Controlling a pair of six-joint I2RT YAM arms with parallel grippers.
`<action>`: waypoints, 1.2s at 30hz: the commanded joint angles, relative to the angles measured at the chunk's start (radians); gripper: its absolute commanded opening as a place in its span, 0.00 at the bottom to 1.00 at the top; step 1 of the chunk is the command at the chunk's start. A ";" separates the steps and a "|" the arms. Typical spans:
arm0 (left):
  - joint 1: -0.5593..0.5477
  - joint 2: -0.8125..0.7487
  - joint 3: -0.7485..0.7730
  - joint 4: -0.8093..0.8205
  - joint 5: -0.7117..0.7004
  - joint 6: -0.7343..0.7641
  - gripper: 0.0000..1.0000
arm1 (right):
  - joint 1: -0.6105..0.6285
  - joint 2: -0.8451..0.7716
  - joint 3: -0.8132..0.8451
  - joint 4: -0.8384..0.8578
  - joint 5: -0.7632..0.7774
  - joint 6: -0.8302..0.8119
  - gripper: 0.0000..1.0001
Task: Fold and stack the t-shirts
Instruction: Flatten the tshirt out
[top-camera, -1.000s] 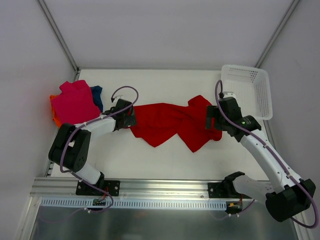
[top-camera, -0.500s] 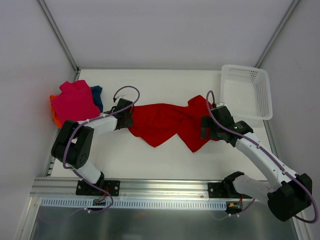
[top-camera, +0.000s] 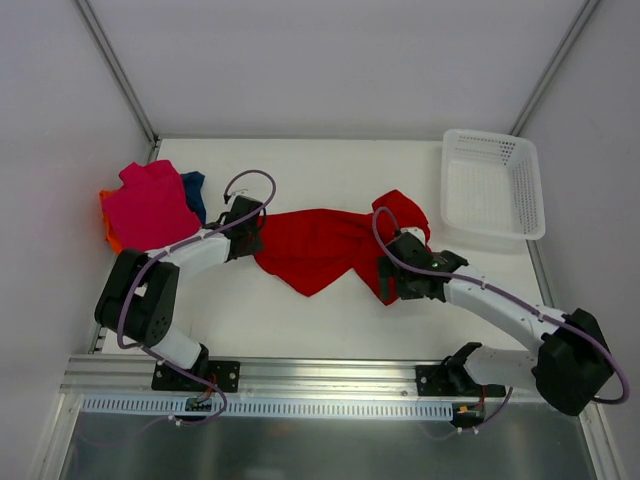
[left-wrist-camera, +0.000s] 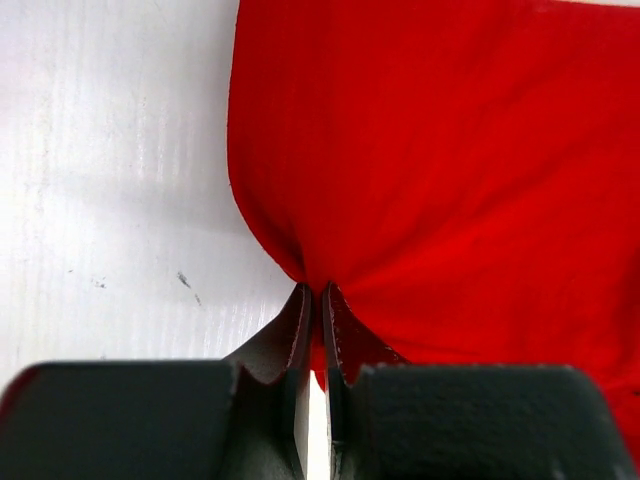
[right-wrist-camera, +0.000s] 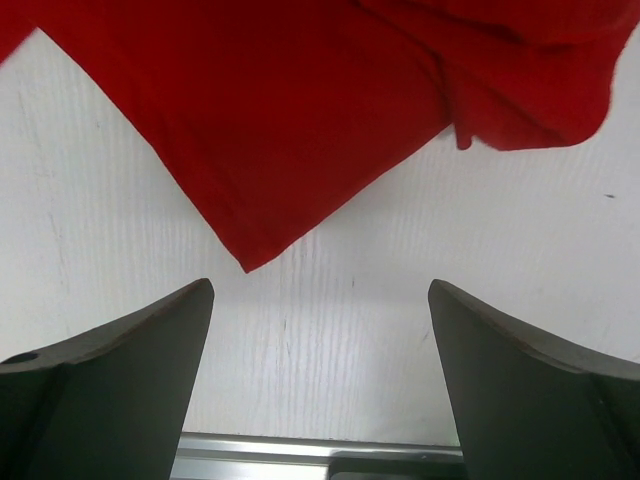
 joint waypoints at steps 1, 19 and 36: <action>-0.007 -0.056 -0.007 -0.044 -0.012 0.002 0.01 | 0.032 0.064 -0.030 0.071 0.011 0.086 0.94; -0.007 -0.076 -0.008 -0.055 -0.018 0.009 0.01 | 0.075 0.347 0.051 0.244 -0.032 0.129 0.94; -0.007 -0.158 -0.013 -0.089 -0.070 0.022 0.00 | 0.091 0.314 0.067 0.137 0.075 0.135 0.00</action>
